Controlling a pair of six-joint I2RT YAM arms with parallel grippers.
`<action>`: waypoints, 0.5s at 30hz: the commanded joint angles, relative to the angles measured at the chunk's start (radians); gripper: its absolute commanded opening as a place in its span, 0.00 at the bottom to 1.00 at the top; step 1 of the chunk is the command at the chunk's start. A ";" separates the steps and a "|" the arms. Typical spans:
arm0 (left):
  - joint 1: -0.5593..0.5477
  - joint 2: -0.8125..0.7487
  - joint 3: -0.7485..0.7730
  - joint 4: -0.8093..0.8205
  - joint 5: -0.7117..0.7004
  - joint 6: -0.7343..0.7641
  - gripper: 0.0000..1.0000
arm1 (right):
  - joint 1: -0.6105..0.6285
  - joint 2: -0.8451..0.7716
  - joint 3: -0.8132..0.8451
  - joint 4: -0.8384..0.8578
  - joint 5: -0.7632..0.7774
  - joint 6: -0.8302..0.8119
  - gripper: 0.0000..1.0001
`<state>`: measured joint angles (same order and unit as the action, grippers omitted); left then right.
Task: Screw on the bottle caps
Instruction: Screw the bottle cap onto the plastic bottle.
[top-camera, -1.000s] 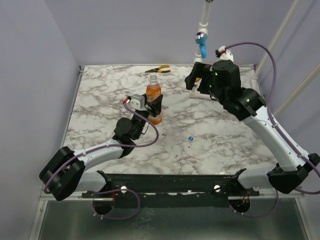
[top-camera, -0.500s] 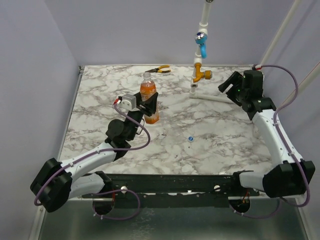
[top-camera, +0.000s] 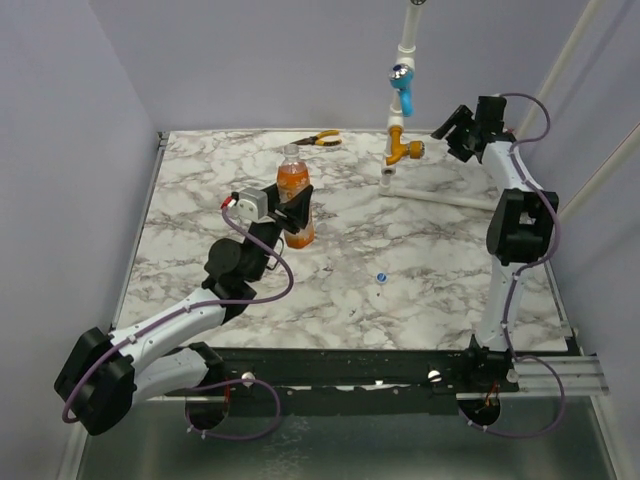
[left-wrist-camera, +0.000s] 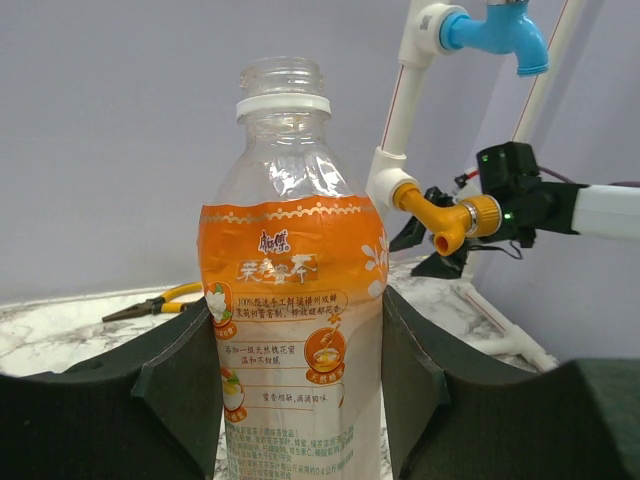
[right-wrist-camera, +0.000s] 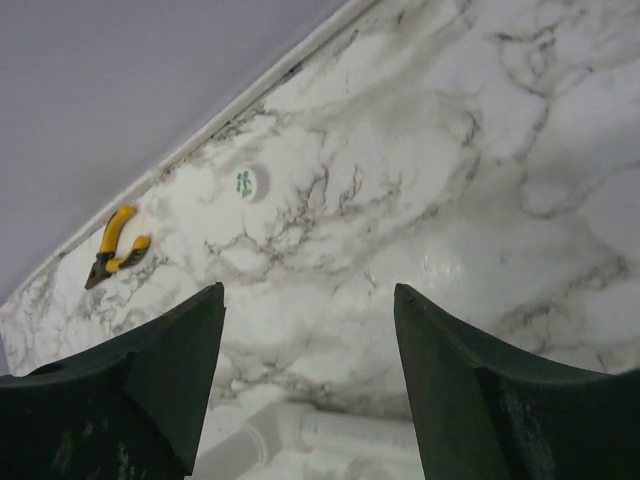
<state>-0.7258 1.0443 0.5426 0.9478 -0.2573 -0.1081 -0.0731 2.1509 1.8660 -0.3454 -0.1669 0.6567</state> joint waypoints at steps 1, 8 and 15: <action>0.010 -0.023 0.038 -0.040 0.050 0.007 0.15 | -0.002 0.223 0.285 -0.060 -0.066 -0.098 0.72; 0.022 -0.033 0.058 -0.069 0.065 0.005 0.15 | 0.045 0.461 0.556 -0.061 0.011 -0.234 0.72; 0.039 -0.028 0.066 -0.093 0.072 0.008 0.15 | 0.104 0.527 0.525 0.059 0.027 -0.292 0.72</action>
<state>-0.6998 1.0294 0.5808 0.8764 -0.2142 -0.1081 -0.0078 2.6278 2.3829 -0.3698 -0.1551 0.4221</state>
